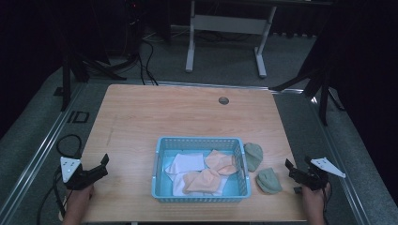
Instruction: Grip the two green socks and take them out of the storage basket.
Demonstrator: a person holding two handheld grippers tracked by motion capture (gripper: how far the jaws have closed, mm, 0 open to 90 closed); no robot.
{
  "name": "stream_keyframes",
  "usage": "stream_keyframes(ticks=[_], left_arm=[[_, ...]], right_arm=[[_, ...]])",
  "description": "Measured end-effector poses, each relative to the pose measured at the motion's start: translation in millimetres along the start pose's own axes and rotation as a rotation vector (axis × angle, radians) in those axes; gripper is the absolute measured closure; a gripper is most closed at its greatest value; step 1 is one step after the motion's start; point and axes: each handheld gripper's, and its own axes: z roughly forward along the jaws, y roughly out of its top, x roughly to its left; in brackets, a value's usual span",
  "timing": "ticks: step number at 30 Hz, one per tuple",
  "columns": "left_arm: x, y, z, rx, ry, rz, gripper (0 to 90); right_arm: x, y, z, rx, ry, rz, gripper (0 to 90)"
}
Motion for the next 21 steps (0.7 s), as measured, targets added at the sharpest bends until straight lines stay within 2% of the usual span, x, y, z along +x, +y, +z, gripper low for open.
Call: stream_keyframes(ticks=[3, 6, 10, 13, 21], left_arm=[[0.0, 0.0, 0.1, 0.000, 0.000, -0.001, 0.5], [-0.2, 0.0, 0.1, 0.000, 0.001, 0.000, 0.5], [-0.1, 0.1, 0.2, 0.001, 0.001, -0.001, 0.5], [-0.1, 0.1, 0.4, 0.002, 0.002, -0.001, 0.5], [-0.2, 0.2, 0.4, 0.002, 0.002, 0.000, 0.5]], right_arm=[[-2.4, -6.1, -6.3, -0.017, -0.031, 0.015, 13.4], [-5.3, -7.7, -13.3, -0.049, -0.052, 0.050, 13.5], [-7.2, -11.4, -17.7, -0.060, -0.085, 0.074, 13.7], [-7.1, -12.5, -17.8, -0.055, -0.093, 0.079, 13.9], [-9.7, -13.4, -16.9, -0.053, -0.071, 0.098, 14.1]])
